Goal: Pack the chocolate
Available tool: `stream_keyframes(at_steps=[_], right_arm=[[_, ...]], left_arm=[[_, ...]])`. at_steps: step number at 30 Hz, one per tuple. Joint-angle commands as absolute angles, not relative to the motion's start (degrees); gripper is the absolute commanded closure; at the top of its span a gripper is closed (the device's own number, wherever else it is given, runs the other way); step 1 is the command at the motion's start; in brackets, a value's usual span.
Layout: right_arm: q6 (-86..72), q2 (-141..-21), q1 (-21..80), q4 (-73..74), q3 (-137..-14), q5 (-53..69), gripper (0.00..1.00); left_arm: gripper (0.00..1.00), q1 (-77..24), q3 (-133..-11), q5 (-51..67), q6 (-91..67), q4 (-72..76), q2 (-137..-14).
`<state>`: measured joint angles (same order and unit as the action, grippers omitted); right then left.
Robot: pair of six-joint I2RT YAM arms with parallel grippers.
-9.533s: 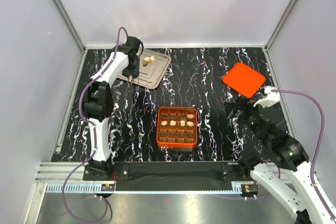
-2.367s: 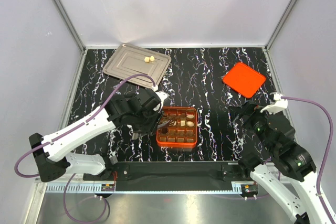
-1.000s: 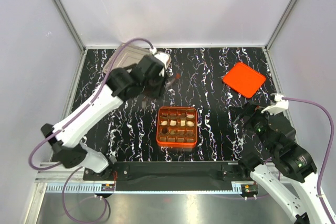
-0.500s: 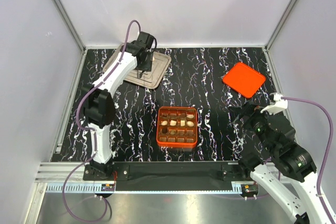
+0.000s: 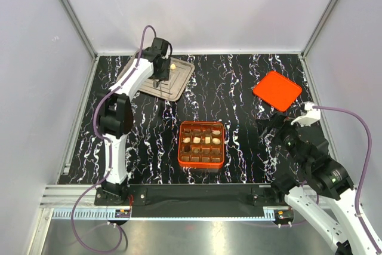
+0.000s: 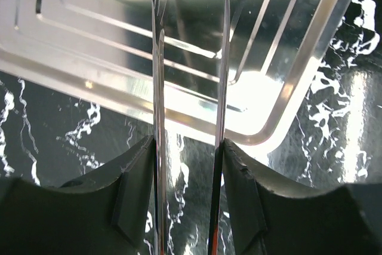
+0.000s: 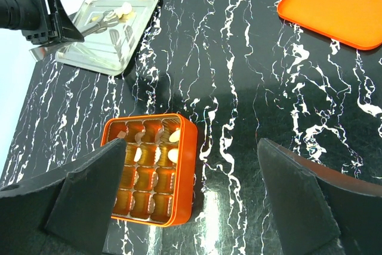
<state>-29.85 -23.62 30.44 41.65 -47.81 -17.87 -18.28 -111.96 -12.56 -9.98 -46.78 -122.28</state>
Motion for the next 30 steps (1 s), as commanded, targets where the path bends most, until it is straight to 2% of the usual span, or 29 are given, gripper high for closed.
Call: stream_keyframes(at_steps=[1,16,30], right_arm=[[-29.5,-24.5,30.6,38.5,-48.0,-17.9,0.0],[-29.4,-24.7,30.7,38.5,-47.3,-18.7,0.0],[-28.7,-24.9,30.7,38.1,-46.6,-19.4,0.0]], left_arm=[[0.5,-17.4,-112.7,-9.4,-8.2,-41.3,-123.0],[0.5,-17.0,-115.8,-9.3,-6.5,-40.9,-127.6],[0.55,-16.6,-116.5,-9.3,-7.3,-41.7,-128.8]])
